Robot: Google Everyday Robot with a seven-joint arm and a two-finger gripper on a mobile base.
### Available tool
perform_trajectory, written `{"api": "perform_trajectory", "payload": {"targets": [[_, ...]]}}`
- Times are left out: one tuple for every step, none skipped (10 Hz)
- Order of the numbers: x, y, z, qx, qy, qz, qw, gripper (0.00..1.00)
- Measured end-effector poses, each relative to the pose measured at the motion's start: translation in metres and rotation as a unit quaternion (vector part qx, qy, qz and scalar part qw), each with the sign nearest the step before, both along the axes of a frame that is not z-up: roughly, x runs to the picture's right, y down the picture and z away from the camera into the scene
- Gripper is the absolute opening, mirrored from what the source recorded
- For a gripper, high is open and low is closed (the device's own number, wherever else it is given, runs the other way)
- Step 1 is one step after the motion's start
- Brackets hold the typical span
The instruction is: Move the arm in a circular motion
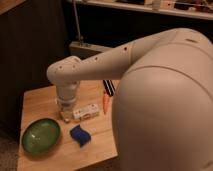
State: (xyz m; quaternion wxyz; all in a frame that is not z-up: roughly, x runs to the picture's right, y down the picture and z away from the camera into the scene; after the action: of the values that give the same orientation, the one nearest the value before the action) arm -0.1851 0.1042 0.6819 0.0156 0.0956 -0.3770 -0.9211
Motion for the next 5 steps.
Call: {"api": "perform_trajectory", "payload": {"targets": [[0.003, -0.012, 0.014, 0.006, 0.003, 0.003, 1.0000, 0.04], [0.009, -0.028, 0.032, 0.013, 0.010, 0.004, 0.9999, 0.04], [0.017, -0.047, 0.048, 0.023, 0.019, 0.005, 0.9995, 0.04], [0.025, -0.064, 0.062, 0.031, 0.029, 0.006, 0.9991, 0.04], [0.034, -0.083, 0.076, 0.041, 0.042, 0.007, 0.9982, 0.04]]}}
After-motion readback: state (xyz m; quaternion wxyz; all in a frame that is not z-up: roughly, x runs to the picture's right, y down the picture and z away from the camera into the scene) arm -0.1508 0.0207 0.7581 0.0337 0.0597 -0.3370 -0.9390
